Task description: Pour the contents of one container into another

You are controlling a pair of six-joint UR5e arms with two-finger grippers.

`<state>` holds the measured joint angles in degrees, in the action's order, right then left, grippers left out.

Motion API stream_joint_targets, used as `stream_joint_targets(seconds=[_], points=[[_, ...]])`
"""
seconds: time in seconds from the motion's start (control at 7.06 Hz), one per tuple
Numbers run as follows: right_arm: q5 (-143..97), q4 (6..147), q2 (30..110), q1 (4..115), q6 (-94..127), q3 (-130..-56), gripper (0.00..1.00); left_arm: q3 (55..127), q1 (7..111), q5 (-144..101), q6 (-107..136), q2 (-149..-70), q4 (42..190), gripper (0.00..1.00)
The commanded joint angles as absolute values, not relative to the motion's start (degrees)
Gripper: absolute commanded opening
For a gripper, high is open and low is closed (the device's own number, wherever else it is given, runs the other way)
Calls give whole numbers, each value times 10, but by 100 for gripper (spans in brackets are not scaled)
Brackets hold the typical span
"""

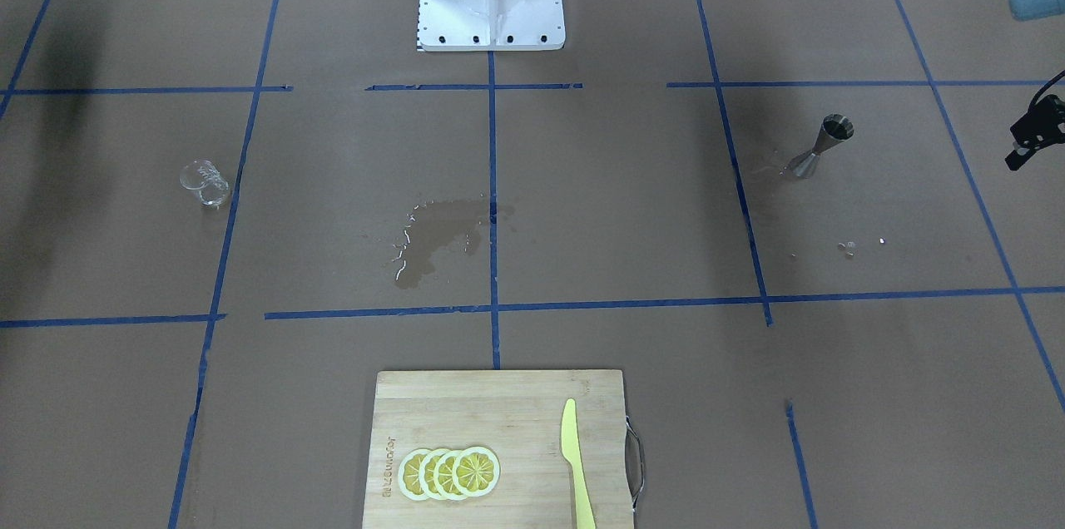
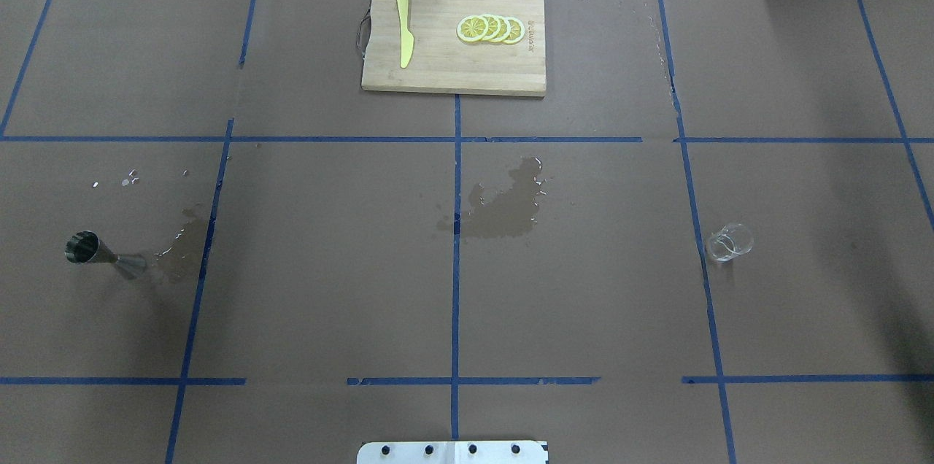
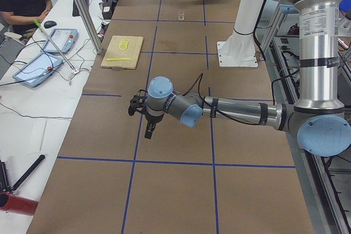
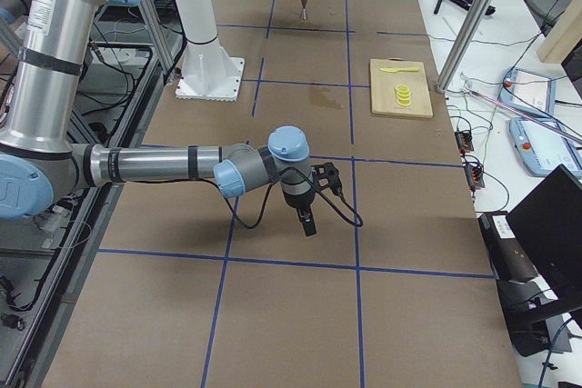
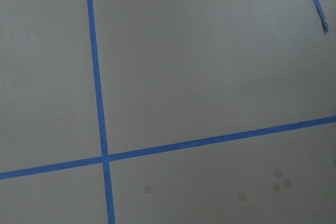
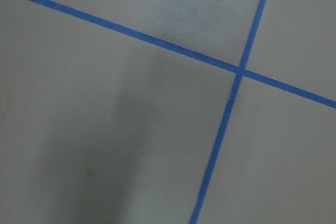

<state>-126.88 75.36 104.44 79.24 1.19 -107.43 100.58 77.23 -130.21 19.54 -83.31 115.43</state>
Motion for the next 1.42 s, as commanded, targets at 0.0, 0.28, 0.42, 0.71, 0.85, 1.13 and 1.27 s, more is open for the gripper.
stream_joint_targets(seconds=[0.0,0.28,0.42,0.71,0.85,1.13,1.27], points=[[-1281,887,1006,840,-81,-1058,100,1005,770,-1303,200,-827,1152,100],[-1284,879,1014,840,-74,-1030,100,1011,772,-1360,195,-831,1144,100],[-1291,876,1016,840,-74,-1018,100,1006,771,-1381,195,-826,1144,100],[-1339,876,1008,853,-72,-1013,100,1003,773,-1388,193,-805,1149,100],[-1354,875,1010,859,-72,-1016,100,1014,775,-1389,192,-803,1150,100],[-1354,875,1009,859,-71,-1016,100,1033,781,-1389,179,-797,1146,100],[-1358,875,1010,859,-71,-1018,100,1018,791,-1384,111,-792,1130,100]])
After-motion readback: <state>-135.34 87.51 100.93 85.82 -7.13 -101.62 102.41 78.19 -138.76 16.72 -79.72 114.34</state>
